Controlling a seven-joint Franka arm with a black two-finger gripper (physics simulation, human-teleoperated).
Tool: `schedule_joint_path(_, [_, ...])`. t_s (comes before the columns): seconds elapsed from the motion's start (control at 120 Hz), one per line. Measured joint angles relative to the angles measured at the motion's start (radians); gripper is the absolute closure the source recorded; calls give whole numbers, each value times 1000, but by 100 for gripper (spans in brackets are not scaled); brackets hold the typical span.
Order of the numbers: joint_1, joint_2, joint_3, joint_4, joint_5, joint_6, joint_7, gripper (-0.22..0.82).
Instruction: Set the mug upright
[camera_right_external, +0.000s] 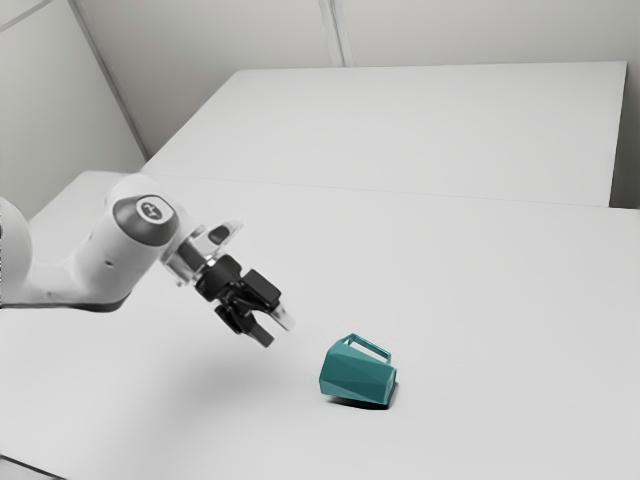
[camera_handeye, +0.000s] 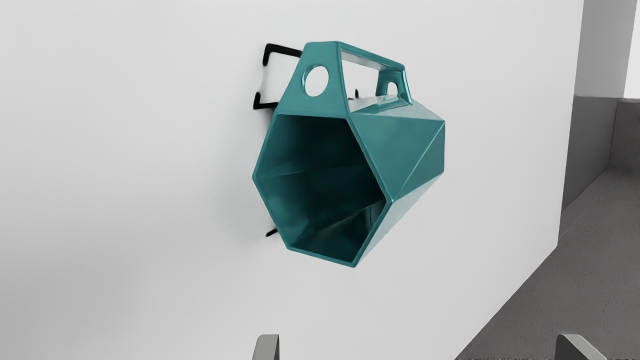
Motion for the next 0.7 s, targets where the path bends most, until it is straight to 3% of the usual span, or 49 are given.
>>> schedule_joint_path(0.3, [-14,88,-2,5,-106,49,170,0])
schedule_joint_path(0.7, [-23,165,-60,-19,-340,138,271,0])
